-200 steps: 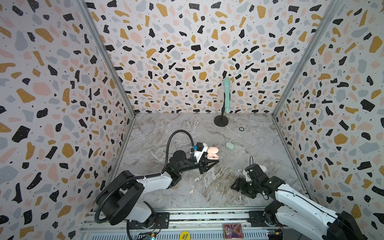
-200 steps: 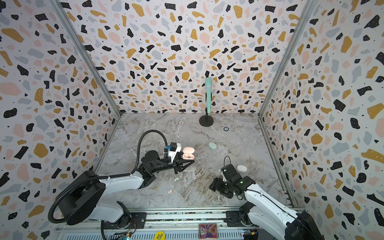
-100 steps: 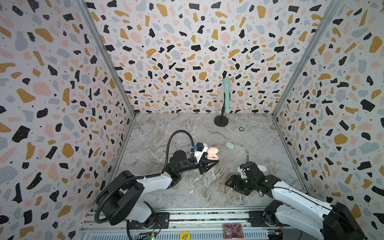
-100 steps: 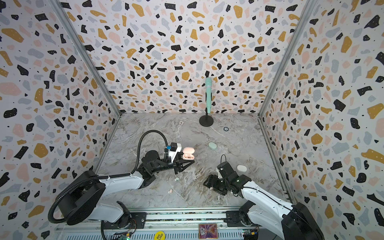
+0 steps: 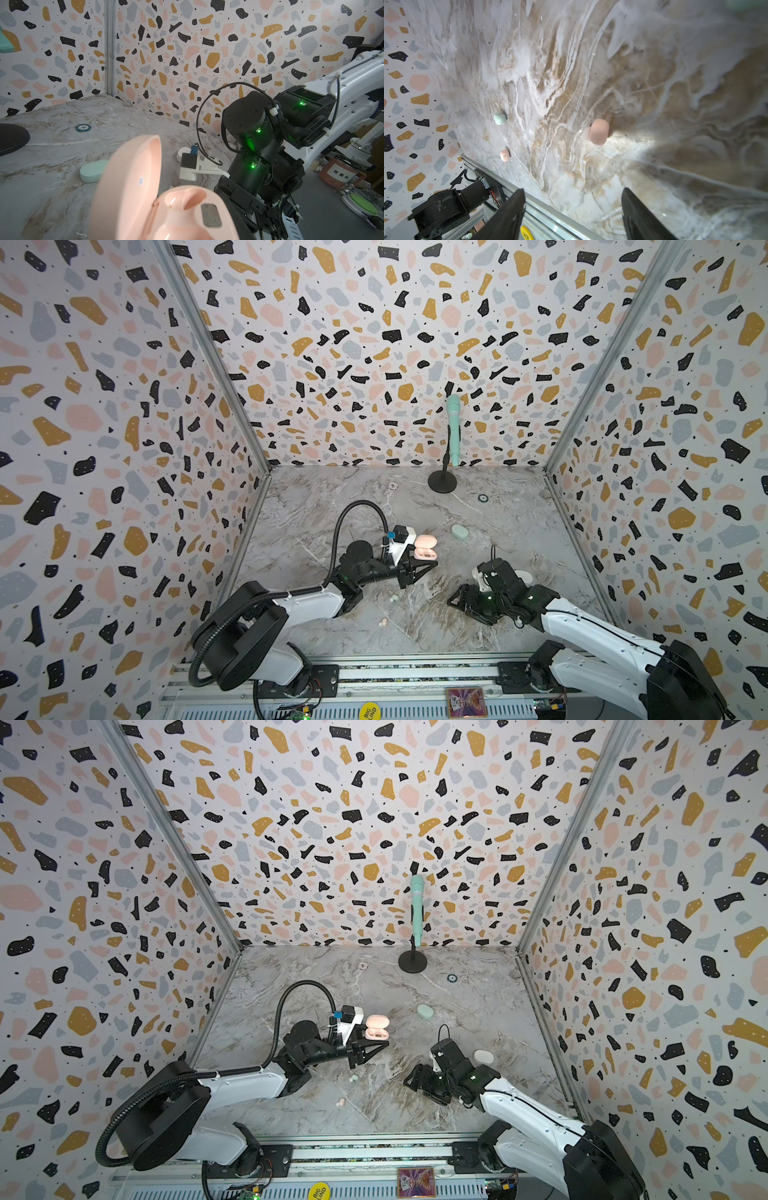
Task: Insert the wireless bluetooth earbuds into the charging case
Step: 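Lower the right gripper and close it on the small pink earbud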
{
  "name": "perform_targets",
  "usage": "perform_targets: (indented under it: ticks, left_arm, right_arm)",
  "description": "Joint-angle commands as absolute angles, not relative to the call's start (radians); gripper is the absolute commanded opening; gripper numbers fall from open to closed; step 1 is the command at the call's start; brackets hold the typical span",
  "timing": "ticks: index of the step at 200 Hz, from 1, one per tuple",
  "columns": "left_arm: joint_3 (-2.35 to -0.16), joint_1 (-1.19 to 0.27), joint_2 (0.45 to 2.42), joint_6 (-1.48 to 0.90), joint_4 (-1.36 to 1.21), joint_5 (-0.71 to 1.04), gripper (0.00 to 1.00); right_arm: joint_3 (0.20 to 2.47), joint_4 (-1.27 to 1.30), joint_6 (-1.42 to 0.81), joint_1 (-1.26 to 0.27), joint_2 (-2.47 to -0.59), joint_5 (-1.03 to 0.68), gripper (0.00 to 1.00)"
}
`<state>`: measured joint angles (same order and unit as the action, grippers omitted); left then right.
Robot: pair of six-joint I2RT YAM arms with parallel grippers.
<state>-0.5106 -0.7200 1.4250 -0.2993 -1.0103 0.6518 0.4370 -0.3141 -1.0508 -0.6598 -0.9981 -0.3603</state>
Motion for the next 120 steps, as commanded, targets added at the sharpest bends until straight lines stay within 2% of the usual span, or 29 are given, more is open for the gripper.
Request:
perform_targets:
  ticks: [1, 79, 120]
  left_arm:
    - [-0.502, -0.715, 1.4, -0.28, -1.05, 0.657, 0.13]
    - [-0.488, -0.711, 1.386, -0.281, -1.05, 0.648, 0.13]
    - [-0.458, -0.7, 1.347, -0.284, -1.04, 0.634, 0.13]
  right_arm:
    - [0.454, -0.331, -1.054, -0.663, -1.017, -0.323, 0.73]
    - [0.485, -0.196, -1.002, -0.664, -1.202, -0.305, 0.72]
    - [0.534, -0.177, -0.972, -0.667, -1.279, -0.302, 0.66]
